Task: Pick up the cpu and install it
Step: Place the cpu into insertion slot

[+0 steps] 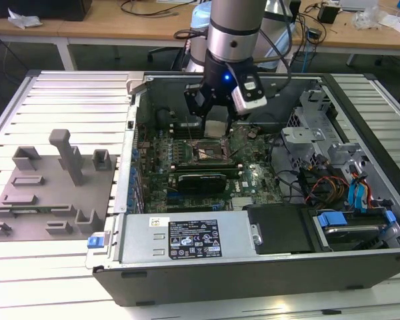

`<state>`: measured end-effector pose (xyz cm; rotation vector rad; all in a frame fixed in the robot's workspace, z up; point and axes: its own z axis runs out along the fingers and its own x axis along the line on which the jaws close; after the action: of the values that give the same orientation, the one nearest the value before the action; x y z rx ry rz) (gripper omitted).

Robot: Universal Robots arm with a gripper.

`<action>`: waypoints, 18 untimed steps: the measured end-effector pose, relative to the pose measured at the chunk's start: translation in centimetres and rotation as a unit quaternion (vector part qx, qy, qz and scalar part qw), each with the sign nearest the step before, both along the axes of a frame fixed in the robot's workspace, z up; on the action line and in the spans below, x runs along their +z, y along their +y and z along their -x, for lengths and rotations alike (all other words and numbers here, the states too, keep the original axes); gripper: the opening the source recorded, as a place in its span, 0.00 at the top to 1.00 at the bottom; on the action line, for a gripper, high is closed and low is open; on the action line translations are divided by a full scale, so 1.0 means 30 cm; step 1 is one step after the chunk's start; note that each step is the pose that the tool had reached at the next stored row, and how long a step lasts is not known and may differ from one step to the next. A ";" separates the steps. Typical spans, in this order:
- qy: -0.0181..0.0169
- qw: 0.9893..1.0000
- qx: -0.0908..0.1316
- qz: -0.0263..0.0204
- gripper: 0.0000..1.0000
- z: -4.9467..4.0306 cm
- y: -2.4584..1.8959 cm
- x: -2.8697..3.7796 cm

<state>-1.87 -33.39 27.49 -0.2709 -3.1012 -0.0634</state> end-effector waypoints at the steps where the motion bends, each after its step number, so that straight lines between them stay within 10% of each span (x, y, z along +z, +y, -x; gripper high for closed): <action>1: 0.000 1.000 -0.012 0.000 0.45 0.000 0.000 -0.004; 4: 0.000 0.998 -0.056 0.000 0.45 0.000 0.000 -0.019; 10: 0.000 0.992 -0.127 0.000 0.45 0.000 0.000 -0.028; 15: 0.000 0.984 -0.179 0.000 0.45 0.000 0.000 -0.030; 18: 0.000 0.977 -0.213 0.000 0.45 0.000 0.000 -0.032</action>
<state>-1.87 -33.39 26.54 -0.9292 -2.9807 -0.0713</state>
